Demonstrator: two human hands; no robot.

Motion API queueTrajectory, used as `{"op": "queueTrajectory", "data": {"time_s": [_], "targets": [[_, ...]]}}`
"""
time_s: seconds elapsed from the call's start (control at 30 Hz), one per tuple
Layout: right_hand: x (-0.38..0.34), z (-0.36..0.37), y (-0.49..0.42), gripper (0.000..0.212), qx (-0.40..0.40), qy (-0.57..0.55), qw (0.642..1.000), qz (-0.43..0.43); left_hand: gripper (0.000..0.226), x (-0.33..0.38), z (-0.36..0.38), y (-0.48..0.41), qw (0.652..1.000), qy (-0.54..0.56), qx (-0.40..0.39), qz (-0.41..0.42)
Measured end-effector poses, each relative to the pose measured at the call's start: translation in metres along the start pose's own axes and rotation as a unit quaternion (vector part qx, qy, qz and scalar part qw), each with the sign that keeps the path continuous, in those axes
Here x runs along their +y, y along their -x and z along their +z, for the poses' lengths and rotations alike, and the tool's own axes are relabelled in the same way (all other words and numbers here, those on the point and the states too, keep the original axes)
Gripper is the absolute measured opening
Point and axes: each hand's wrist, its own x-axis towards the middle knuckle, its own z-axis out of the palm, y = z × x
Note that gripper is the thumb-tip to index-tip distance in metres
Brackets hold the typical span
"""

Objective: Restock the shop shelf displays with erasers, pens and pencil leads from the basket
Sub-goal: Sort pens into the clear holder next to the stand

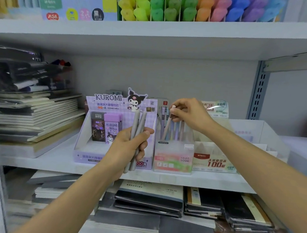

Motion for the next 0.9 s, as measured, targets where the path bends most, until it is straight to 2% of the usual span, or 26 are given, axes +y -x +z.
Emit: {"op": "queueTrajectory", "data": {"time_s": [0.1, 0.27, 0.33, 0.47, 0.53, 0.6, 0.7, 0.8, 0.9], "targets": [[-0.003, -0.001, -0.002, 0.020, 0.003, -0.035, 0.999, 0.004, 0.017, -0.002, 0.000, -0.002, 1.000, 0.001, -0.003, -0.004], [-0.005, 0.006, -0.004, 0.013, 0.017, -0.070, 0.997, -0.002, 0.019, -0.004, -0.001, -0.001, 1.000, 0.003, -0.015, -0.004], [-0.004, 0.010, -0.005, 0.013, 0.018, -0.031, 0.999, -0.004, 0.019, -0.004, -0.001, 0.000, 1.000, 0.004, -0.023, -0.001], [-0.009, 0.018, -0.004, 0.014, 0.040, 0.156, 0.986, -0.047, 0.021, -0.002, 0.001, 0.003, 0.999, 0.003, -0.038, 0.006], [-0.016, 0.017, -0.001, 0.013, 0.075, 0.181, 0.978, -0.076, 0.022, -0.001, 0.000, 0.006, 0.999, 0.002, -0.043, 0.012], [-0.023, 0.014, 0.007, 0.012, 0.095, 0.092, 0.988, -0.077, 0.022, 0.001, 0.001, 0.008, 0.999, -0.001, -0.048, 0.016], [-0.032, 0.009, 0.024, 0.015, 0.019, -0.106, 0.994, -0.033, 0.023, 0.004, 0.006, 0.010, 0.998, -0.013, -0.059, 0.026], [-0.037, 0.006, 0.037, 0.020, -0.069, -0.155, 0.985, -0.020, 0.027, 0.007, 0.016, 0.015, 0.997, -0.012, -0.062, 0.045], [-0.036, -0.002, 0.043, 0.027, -0.125, -0.253, 0.959, -0.002, 0.032, 0.009, 0.027, 0.018, 0.996, 0.000, -0.063, 0.061]]}}
